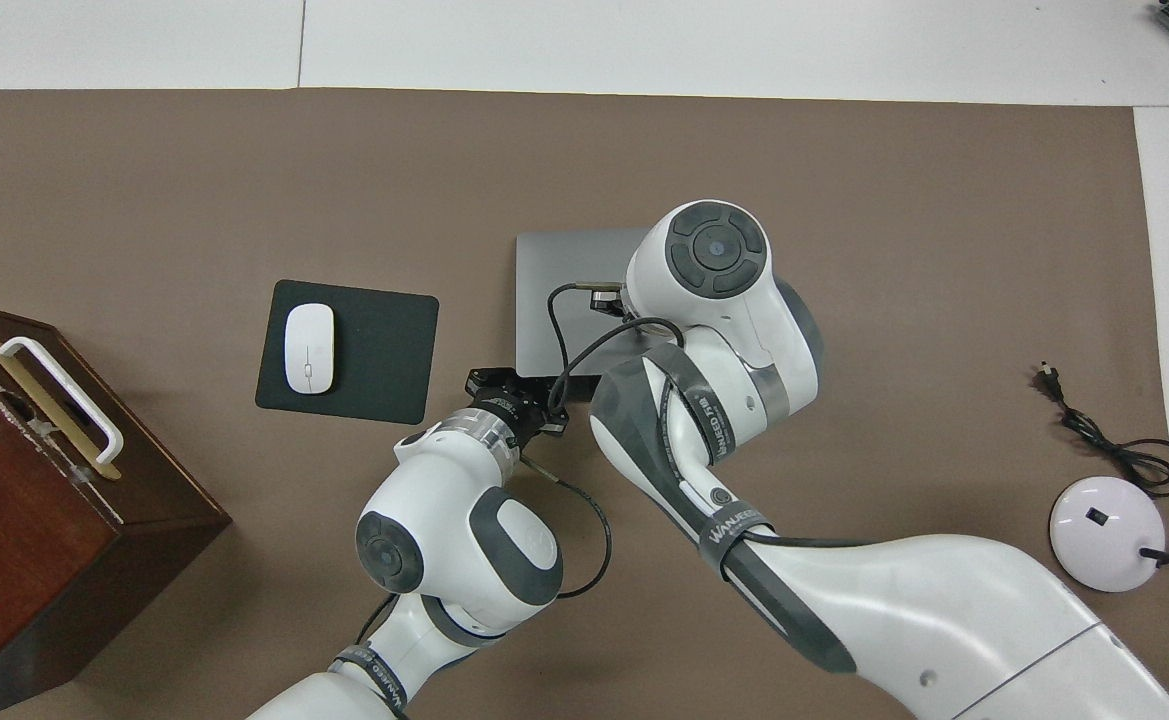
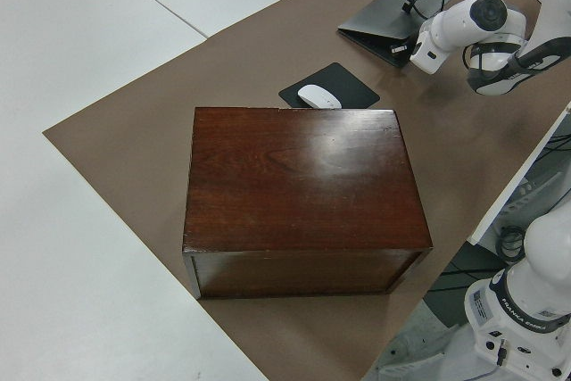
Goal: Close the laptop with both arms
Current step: 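Press the laptop lid flat with the right gripper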
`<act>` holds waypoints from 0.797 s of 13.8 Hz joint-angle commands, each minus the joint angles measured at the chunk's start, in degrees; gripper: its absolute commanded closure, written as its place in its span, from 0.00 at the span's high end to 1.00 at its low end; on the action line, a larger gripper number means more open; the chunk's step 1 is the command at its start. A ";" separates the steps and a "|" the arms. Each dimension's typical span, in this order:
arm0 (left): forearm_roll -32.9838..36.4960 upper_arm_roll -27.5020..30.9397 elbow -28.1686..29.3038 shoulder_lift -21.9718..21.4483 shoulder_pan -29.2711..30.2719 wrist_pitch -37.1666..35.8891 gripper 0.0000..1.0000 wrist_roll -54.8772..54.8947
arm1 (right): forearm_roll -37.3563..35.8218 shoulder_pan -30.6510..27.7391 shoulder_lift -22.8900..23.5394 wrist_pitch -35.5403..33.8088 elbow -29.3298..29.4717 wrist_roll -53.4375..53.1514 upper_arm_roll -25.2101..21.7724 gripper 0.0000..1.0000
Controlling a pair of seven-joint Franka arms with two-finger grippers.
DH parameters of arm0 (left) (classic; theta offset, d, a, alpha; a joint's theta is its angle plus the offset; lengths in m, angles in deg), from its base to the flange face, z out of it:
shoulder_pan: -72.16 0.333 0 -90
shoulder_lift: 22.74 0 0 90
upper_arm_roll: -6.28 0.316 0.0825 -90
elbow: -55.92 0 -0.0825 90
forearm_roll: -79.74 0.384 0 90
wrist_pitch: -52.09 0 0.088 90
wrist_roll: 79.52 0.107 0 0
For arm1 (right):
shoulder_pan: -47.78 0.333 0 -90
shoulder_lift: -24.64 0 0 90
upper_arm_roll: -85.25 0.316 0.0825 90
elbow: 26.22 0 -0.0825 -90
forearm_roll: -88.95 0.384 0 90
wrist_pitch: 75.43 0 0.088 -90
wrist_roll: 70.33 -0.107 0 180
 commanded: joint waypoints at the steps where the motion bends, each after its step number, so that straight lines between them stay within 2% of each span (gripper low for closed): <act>1: -0.96 0.46 0.28 3.77 -1.46 -0.34 0.00 -0.22 | 1.51 -0.10 -0.31 1.60 -0.80 -1.07 0.22 0.00; 4: -0.96 0.46 0.28 3.77 -1.46 -0.34 0.00 -0.31 | 1.51 -1.15 -0.66 0.64 1.13 -0.28 0.22 0.00; 11: -0.96 0.46 0.28 3.77 -1.37 -0.34 0.00 -0.31 | 1.77 -0.27 -0.48 1.51 -0.44 -0.55 0.22 0.00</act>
